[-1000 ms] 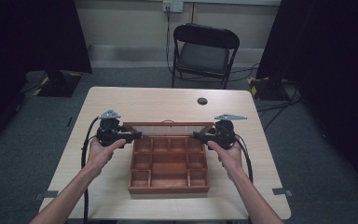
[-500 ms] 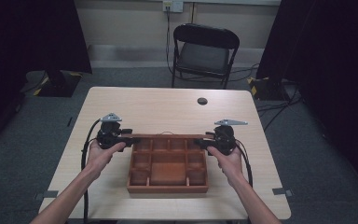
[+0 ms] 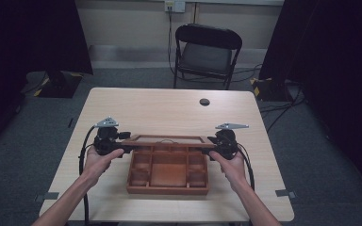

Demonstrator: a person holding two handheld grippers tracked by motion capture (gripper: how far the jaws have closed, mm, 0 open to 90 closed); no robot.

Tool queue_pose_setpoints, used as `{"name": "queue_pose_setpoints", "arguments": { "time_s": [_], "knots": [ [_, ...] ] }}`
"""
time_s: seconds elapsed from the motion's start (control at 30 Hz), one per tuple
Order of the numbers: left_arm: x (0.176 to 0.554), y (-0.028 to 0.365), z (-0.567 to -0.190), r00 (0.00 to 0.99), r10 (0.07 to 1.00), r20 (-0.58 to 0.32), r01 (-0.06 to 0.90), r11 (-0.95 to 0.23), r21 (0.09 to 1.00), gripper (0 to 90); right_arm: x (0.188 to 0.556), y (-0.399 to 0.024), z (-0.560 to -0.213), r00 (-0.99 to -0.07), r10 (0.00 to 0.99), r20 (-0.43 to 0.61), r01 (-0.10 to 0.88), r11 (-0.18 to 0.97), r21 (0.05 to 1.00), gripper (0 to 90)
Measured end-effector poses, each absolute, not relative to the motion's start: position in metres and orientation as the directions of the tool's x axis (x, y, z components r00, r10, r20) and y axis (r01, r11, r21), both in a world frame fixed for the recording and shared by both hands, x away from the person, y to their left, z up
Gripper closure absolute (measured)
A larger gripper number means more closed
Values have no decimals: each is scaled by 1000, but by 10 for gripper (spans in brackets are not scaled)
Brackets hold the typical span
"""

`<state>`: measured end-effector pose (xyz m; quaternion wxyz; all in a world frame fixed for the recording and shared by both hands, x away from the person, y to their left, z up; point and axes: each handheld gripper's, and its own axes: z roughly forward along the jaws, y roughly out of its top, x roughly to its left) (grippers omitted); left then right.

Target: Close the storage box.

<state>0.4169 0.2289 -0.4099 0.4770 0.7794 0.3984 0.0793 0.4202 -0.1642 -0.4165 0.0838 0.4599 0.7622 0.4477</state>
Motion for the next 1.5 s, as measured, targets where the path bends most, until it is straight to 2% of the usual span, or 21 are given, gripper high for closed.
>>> {"name": "queue_pose_setpoints", "arguments": {
  "time_s": [0.17, 0.33, 0.53, 0.83, 1.07, 1.17, 1.33, 1.43, 1.5],
  "knots": [
    [416, 228, -410, 670, 703, -239, 537, -237, 809, 240, 418, -170, -418, -562, 765, 314, 639, 161, 752, 302],
    [415, 229, -409, 662, 711, -237, 537, -230, 812, 223, 415, -183, -415, -548, 781, 300, 640, 160, 752, 360],
    [414, 230, -409, 668, 706, -234, 534, -236, 812, 207, 411, -204, -413, -527, 804, 274, 650, 174, 740, 378],
    [411, 231, -410, 662, 716, -221, 528, -237, 815, 179, 414, -219, -405, -459, 839, 293, 663, 104, 741, 404],
    [409, 231, -408, 662, 726, -186, 519, -265, 813, 186, 419, -210, -382, -504, 808, 306, 628, 100, 772, 407],
    [407, 232, -411, 659, 725, -198, 524, -256, 812, 168, 422, -202, -370, -540, 778, 321, 618, 107, 779, 428],
    [405, 232, -414, 668, 719, -192, 521, -269, 810, 165, 426, -189, -350, -600, 723, 341, 575, 94, 812, 489],
    [404, 232, -416, 667, 718, -197, 522, -263, 812, 161, 424, -173, -339, -663, 670, 334, 557, 143, 818, 511],
    [403, 232, -418, 675, 713, -187, 518, -278, 809, 161, 422, -164, -336, -671, 677, 302, 537, 162, 828, 543]
  ]
}}
